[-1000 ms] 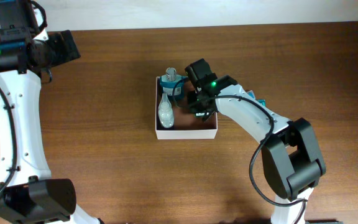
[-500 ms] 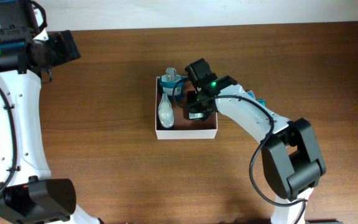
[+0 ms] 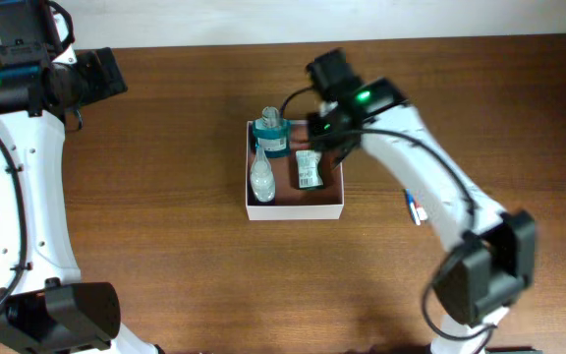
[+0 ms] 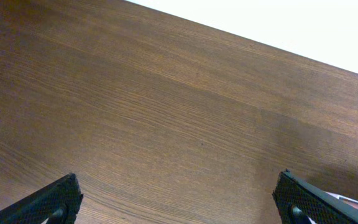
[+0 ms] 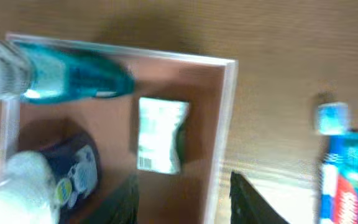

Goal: Pack container
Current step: 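Open right gripper and withdraw it back to the right, then grasp the teal toothpaste tube with the right gripper, then carry the toothpaste tube into the pink box beside the soap box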

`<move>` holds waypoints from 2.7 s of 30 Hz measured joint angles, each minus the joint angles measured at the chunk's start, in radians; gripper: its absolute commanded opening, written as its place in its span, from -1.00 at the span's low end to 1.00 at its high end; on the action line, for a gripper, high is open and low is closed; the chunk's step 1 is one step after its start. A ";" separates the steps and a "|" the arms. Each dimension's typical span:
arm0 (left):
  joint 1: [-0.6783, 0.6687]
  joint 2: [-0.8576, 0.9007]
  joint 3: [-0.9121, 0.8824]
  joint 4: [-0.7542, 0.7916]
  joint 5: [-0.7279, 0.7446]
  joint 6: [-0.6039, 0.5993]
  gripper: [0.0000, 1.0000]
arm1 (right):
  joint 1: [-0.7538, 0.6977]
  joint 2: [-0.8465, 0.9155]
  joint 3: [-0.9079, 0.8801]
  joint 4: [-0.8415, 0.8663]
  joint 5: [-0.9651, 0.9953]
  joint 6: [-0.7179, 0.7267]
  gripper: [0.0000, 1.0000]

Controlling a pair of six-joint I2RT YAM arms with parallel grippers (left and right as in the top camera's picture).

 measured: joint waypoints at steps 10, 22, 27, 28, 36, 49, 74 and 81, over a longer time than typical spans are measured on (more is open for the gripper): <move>0.000 0.000 0.000 0.000 0.000 0.000 1.00 | -0.290 -0.056 -0.117 -0.092 0.008 -0.132 -0.19; 0.000 0.000 0.000 0.000 0.000 0.000 1.00 | -0.433 -0.043 -0.578 0.254 0.011 -0.145 -0.39; 0.000 0.000 0.000 0.000 0.000 0.000 1.00 | -0.433 -0.043 -0.635 0.327 0.010 -0.160 -0.46; 0.000 0.000 0.000 0.000 0.000 0.000 1.00 | -0.433 -0.043 -0.638 0.328 0.010 -0.164 -0.46; 0.000 0.000 0.000 0.000 0.000 0.000 1.00 | -0.433 -0.040 -0.641 0.349 0.010 -0.190 -0.53; 0.000 0.000 0.000 0.000 0.000 0.000 1.00 | -0.433 0.006 -0.634 0.361 0.010 -0.208 -0.92; 0.000 0.000 0.000 0.000 0.000 0.000 0.99 | -0.039 -0.066 -0.263 0.214 -0.208 -0.097 -0.92; 0.000 0.000 0.000 0.000 0.000 0.000 1.00 | 0.013 -0.021 -0.266 0.249 -0.179 -0.040 -0.92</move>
